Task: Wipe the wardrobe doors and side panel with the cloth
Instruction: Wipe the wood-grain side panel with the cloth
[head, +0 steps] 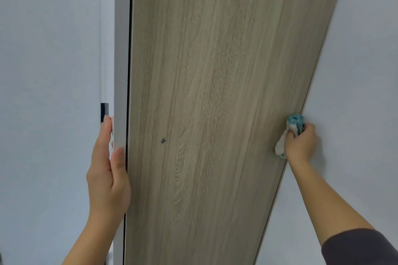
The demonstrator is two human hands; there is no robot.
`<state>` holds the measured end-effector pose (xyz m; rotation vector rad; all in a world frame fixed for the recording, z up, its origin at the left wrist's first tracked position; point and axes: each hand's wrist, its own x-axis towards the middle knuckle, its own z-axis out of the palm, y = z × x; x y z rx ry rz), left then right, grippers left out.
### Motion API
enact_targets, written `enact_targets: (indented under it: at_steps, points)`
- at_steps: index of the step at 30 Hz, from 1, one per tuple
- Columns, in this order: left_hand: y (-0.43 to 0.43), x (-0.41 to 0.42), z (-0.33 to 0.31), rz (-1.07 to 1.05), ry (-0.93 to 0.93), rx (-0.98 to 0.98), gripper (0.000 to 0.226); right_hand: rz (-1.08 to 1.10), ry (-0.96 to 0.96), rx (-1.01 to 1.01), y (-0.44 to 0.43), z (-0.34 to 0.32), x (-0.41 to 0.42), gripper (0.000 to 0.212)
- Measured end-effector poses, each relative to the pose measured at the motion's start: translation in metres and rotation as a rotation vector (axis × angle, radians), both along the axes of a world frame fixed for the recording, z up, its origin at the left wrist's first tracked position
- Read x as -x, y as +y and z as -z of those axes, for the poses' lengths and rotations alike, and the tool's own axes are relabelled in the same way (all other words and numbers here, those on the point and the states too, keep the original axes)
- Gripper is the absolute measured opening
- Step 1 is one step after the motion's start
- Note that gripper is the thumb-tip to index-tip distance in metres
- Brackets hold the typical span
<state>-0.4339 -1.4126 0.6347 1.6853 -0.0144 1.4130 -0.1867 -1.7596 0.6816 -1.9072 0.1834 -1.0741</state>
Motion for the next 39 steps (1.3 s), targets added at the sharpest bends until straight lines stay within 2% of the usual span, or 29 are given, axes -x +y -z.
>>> enact_targets:
  at_steps: [11,19,23,29,35,39]
  points:
    - [0.002,0.005,0.006,0.2,-0.024,0.038,0.051,-0.311,-0.214,-0.055,0.113,0.052,0.108,0.034]
    - [0.01,0.007,0.026,0.25,-0.033,0.006,0.053,-0.423,-0.465,0.097,0.203,0.075,0.179,0.034]
    - [0.016,0.007,0.035,0.296,-0.036,-0.03,0.056,-0.502,-0.531,0.179,0.232,0.081,0.205,0.038]
    - [0.023,0.008,0.05,0.275,-0.011,-0.025,0.053,-0.668,-0.565,0.395,0.258,0.092,0.239,0.036]
    - [0.015,0.006,0.062,0.25,-0.007,0.116,0.051,-0.701,-0.6,0.48,0.25,0.094,0.233,0.034]
    - [0.005,0.005,0.065,0.13,-0.01,0.085,0.044,-0.673,-0.588,0.516,0.223,0.097,0.211,0.032]
